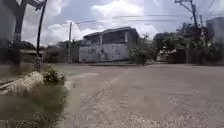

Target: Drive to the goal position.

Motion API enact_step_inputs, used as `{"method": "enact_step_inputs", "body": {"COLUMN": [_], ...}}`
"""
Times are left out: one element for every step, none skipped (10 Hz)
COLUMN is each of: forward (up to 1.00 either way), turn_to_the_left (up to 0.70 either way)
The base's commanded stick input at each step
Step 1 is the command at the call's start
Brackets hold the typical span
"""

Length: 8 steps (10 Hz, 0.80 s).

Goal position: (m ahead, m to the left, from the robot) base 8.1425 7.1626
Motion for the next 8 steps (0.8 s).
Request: {"method": "enact_step_inputs", "body": {"forward": [1.00,1.00,1.00,1.00,1.00,1.00,1.00,1.00], "turn_to_the_left": [0.00,0.11,0.34,0.26,0.12,0.00,0.00,0.00]}}
